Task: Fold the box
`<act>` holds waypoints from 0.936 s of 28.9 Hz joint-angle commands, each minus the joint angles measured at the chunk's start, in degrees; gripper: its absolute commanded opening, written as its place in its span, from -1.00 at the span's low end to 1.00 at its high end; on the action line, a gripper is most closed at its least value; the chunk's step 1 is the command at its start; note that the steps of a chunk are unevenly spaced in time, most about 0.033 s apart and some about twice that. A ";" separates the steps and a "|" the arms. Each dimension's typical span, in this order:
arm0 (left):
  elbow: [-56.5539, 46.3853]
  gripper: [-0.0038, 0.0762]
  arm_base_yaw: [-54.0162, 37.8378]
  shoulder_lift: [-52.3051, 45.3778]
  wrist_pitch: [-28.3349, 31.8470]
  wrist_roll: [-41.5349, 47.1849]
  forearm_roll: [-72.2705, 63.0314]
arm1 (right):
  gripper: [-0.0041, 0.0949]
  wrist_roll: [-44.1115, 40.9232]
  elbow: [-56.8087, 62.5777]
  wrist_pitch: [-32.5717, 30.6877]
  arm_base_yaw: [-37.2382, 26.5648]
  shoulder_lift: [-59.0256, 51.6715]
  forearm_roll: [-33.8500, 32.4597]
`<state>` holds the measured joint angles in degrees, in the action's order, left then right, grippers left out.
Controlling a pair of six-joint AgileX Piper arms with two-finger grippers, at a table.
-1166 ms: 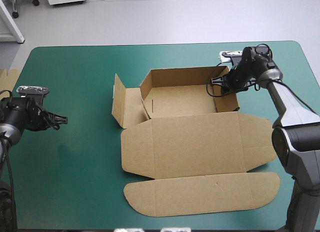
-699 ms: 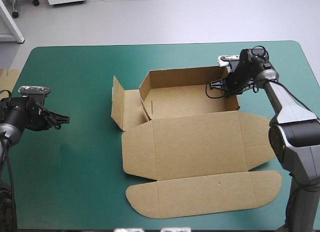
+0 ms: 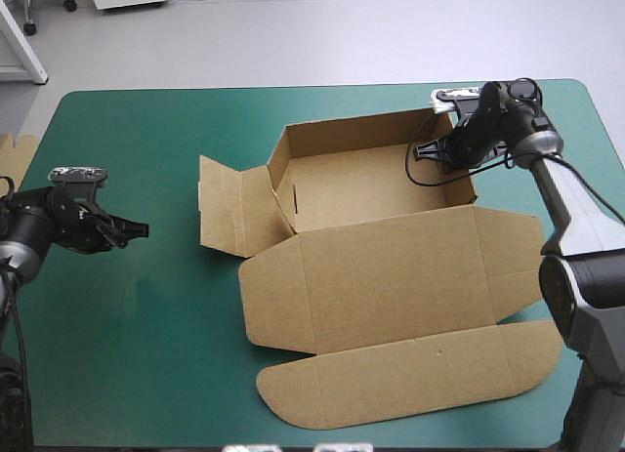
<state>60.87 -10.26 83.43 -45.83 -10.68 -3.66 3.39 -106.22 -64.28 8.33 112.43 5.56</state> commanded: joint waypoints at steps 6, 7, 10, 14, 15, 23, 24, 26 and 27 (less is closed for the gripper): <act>2.07 -0.93 0.00 -4.42 0.79 -8.12 -15.59 | -0.94 4.16 -1.91 -0.10 -0.27 -10.55 5.10; 2.07 -0.93 0.00 -4.42 0.66 -8.71 -16.55 | -0.94 4.29 -1.91 -0.10 -0.27 -11.18 5.10; 2.07 -0.93 0.00 -4.65 0.78 -9.10 -18.34 | -0.94 5.10 -1.91 0.13 -0.54 -12.53 6.63; 2.76 -0.93 0.00 -5.13 1.88 -9.21 -19.45 | -0.94 7.99 -1.91 0.45 -3.71 -14.01 15.53; 3.30 -0.93 0.00 -5.13 1.88 -9.21 -19.58 | -0.94 8.50 -1.91 0.57 -4.71 -14.35 17.71; 6.27 -0.93 0.00 -4.90 5.26 -12.53 -29.40 | -0.94 9.95 -3.95 -0.33 -7.82 -15.46 24.68; 6.40 -0.93 0.00 -4.92 5.90 -13.07 -30.44 | -0.94 9.95 -4.37 -0.53 -7.82 -15.46 24.68; 6.48 -0.93 0.00 -4.64 8.22 -14.38 -32.24 | -0.94 9.73 -5.08 -0.96 -7.82 -15.46 24.68; 6.48 -0.93 0.00 -4.14 9.52 -14.38 -32.71 | -0.94 9.57 -5.27 -0.97 -7.82 -15.46 24.68</act>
<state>65.36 -10.26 80.57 -41.84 -23.98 -31.96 13.31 -108.75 -66.80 0.89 100.45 26.67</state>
